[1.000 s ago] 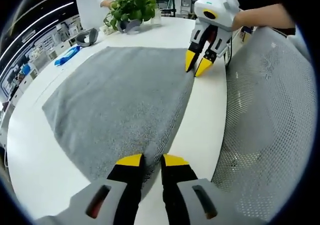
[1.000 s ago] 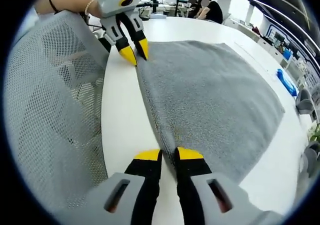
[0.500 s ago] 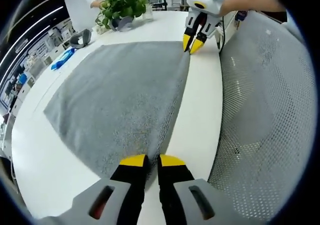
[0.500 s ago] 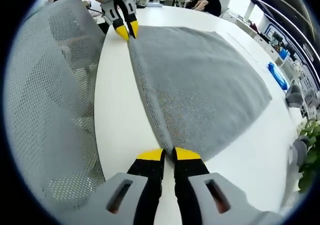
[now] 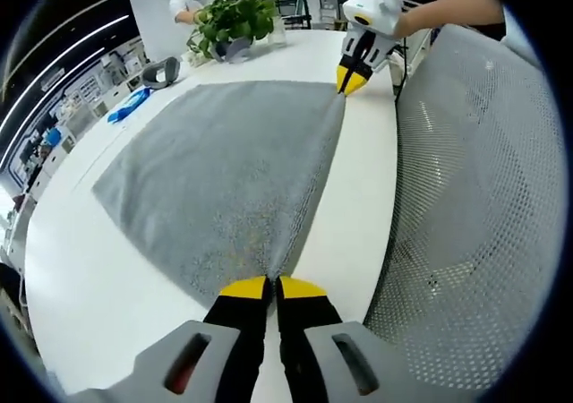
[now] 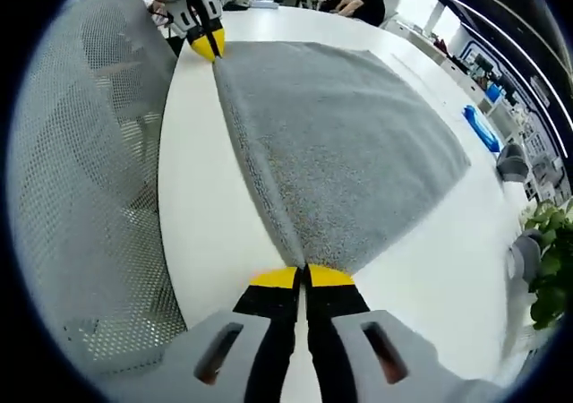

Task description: Fold the towel on the table until its edges align and the towel forms a compact rectangular stack.

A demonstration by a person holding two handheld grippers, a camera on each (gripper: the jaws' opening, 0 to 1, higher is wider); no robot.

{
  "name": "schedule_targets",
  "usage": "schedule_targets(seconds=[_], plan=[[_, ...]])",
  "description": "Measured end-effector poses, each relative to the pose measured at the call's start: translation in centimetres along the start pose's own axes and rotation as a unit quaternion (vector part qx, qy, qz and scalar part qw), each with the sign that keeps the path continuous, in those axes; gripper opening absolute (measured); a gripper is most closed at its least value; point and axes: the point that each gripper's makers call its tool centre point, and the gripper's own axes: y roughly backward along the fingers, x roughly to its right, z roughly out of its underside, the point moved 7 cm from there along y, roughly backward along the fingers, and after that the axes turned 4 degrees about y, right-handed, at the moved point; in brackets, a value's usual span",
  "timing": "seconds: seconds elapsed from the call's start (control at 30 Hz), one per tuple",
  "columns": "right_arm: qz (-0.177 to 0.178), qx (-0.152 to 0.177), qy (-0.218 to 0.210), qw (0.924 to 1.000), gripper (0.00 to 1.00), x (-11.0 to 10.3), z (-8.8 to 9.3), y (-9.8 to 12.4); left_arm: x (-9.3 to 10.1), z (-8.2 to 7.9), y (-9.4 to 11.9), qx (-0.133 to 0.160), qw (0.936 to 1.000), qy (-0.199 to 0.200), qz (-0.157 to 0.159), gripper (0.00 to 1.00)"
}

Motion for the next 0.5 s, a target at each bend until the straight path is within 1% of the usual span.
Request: schedule_targets(seconds=[0.13,0.17,0.33,0.37,0.43,0.5], plan=[[0.005,-0.007,-0.003,1.0,0.0,0.0,-0.2,-0.1,0.0,-0.4,0.0,-0.01,0.9998,-0.013,-0.004,0.02],[0.005,-0.01,0.005,0.9999,0.0,-0.1,-0.1,0.0,0.1,-0.3,0.1,-0.013,0.9998,-0.016,-0.005,0.02],[0.01,-0.035,0.036,0.9987,0.0,-0.2,-0.6,0.0,0.4,-1.0,0.2,-0.035,0.9984,-0.042,-0.011,0.02],[0.01,-0.037,0.035,0.9986,0.0,-0.3,-0.7,0.1,0.4,-1.1,0.5,-0.037,0.9985,-0.038,-0.011,0.02],[0.01,-0.039,0.025,0.9989,0.0,-0.1,-0.9,0.3,0.2,-1.3,0.9,-0.041,0.9991,-0.001,-0.01,0.01],[0.013,-0.033,-0.007,0.9994,0.0,0.1,-1.1,0.7,-0.2,-1.7,1.5,-0.035,0.9992,0.015,-0.011,0.01]])
